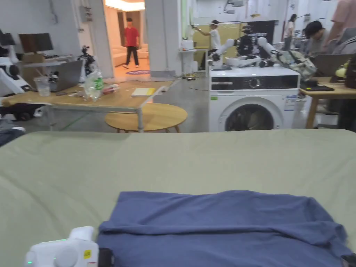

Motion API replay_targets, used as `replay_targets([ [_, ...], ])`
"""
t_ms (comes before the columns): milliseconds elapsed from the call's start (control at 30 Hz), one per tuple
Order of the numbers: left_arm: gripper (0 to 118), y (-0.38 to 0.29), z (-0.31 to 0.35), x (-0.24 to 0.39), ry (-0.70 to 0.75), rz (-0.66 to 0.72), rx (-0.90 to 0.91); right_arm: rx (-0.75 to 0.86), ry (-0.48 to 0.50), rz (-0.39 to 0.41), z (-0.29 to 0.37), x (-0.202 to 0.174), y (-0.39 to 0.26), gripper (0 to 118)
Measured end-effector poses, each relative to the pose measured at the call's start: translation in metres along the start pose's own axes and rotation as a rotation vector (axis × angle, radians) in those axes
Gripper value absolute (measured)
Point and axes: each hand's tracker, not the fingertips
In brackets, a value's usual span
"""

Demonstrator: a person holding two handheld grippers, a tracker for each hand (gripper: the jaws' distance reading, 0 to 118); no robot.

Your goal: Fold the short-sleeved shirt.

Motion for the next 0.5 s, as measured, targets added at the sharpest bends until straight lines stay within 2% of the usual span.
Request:
replay_targets([
  [33, 10, 0.002, 0.001, 0.004, -0.008, 0.018, 0.009, -0.001, -0.014, -0.014, 0.002, 0.006, 0.000, 0],
  [67, 0, 0.007, 0.002, 0.006, -0.025, 0.025, 0.005, 0.003, -0.032, -0.046, 0.004, 0.013, 0.001, 0],
  [100, 0, 0.009, 0.000, 0.010, -0.121, 0.061, -0.017, 0.005, -0.040, -0.088, 0.004, 0.021, 0.002, 3],
  [133, 0, 0.009, -0.003, 0.018, -0.053, 0.051, -0.023, 0.005, -0.052, -0.125, 0.001, 0.027, 0.003, 19],
  [200, 0, 0.006, -0.009, 0.022, -0.010, -0.047, -0.031, -0.005, -0.082, -0.220, -0.010, 0.036, 0.008, 73],
  [233, 0, 0.006, -0.010, 0.022, 0.002, -0.053, -0.040, -0.017, -0.060, -0.260, -0.017, 0.039, 0.009, 78],
  [300, 0, 0.005, -0.003, 0.025, -0.013, -0.050, -0.042, -0.062, -0.028, -0.324, -0.039, 0.041, 0.012, 78],
  [400, 0, 0.006, -0.003, 0.023, -0.030, -0.042, -0.053, -0.184, -0.080, -0.349, -0.080, 0.037, 0.008, 77],
  [433, 0, 0.006, 0.000, 0.022, -0.033, -0.031, -0.052, -0.243, -0.086, -0.344, -0.092, 0.034, 0.004, 70],
  [467, 0, 0.004, 0.001, 0.022, -0.034, -0.027, -0.049, -0.247, -0.135, -0.300, -0.095, 0.025, -0.002, 51],
  [500, 0, 0.002, 0.001, 0.024, -0.033, -0.026, -0.044, -0.168, -0.158, -0.239, -0.086, 0.015, -0.002, 39],
])
